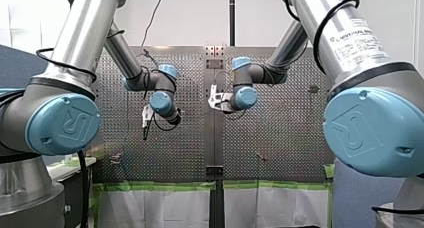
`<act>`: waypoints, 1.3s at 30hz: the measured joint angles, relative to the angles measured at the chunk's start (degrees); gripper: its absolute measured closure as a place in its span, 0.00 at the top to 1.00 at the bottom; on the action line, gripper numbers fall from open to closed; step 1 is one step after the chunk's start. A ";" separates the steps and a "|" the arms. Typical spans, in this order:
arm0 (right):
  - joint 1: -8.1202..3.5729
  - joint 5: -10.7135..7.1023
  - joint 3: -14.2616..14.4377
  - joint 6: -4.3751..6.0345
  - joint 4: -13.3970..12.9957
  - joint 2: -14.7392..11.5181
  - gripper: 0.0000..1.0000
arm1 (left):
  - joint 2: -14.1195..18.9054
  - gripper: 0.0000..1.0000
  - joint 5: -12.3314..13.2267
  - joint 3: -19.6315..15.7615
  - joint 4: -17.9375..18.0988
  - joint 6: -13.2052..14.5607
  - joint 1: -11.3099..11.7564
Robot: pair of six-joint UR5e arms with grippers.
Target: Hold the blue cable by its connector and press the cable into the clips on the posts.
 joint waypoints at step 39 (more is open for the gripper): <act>-3.17 0.58 19.28 1.87 -19.27 10.68 0.00 | -12.02 0.00 0.73 -0.55 13.16 -1.12 -8.23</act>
